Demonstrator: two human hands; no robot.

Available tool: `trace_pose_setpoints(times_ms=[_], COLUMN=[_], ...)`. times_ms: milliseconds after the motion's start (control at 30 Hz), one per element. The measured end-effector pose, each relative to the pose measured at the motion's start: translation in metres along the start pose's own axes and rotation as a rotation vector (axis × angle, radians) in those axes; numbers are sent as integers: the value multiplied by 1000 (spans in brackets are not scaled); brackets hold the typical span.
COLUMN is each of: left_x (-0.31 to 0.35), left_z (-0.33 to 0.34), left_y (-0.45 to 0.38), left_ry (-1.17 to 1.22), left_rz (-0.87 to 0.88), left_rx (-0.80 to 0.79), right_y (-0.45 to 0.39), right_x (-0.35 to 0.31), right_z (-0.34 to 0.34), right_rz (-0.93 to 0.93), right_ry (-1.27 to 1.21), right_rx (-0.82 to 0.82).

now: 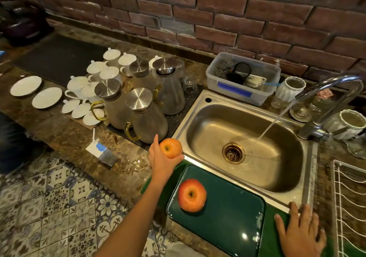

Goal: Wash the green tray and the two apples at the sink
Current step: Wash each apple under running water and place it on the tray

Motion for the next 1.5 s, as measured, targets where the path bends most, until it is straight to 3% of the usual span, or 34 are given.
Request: trace_pose_setpoints(times_ms=[433, 600, 700, 767, 933, 1000, 1133, 1233, 1367, 1500], left_x=[12, 77, 114, 139, 184, 195, 206, 210, 209, 207], left_z=[31, 79, 115, 142, 205, 222, 241, 241, 237, 241], left_y=[-19, -30, -33, -34, -25, -22, -17, -14, -8, 5], left_ry=[-14, 51, 94, 109, 135, 175, 227, 304, 523, 602], left_rz=[7, 170, 201, 232, 279, 268, 204, 148, 5, -90], left_rx=[19, -133, -253, -315, -467, -504, -558, -603, -717, -722], right_y=[4, -1, -7, -8, -22, -25, -29, -51, -91, -125], right_x=[3, 5, 16, 19, 25, 26, 4, -30, -83, -130], right_z=[-5, -2, 14, 17, 29, 33, 10, -32, -96, -134], right_rz=[39, 11, -38, -62, -102, -85, 26, -76, -98, -131], right_ry=[197, 69, 7, -14, -77, -111, -316, -561, -1194, -1437], right_rx=[12, 85, 160, 110, 280, 270, 118, 214, -57, -160])
Point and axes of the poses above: each hand's wrist, its own y-axis away from the middle knuckle, its own z-axis out of the palm, x = y × z, the point moved 2 cm from there along -y, towards the middle knuckle, and after that the axes turned 6 degrees about z, right-handed, at the moved point
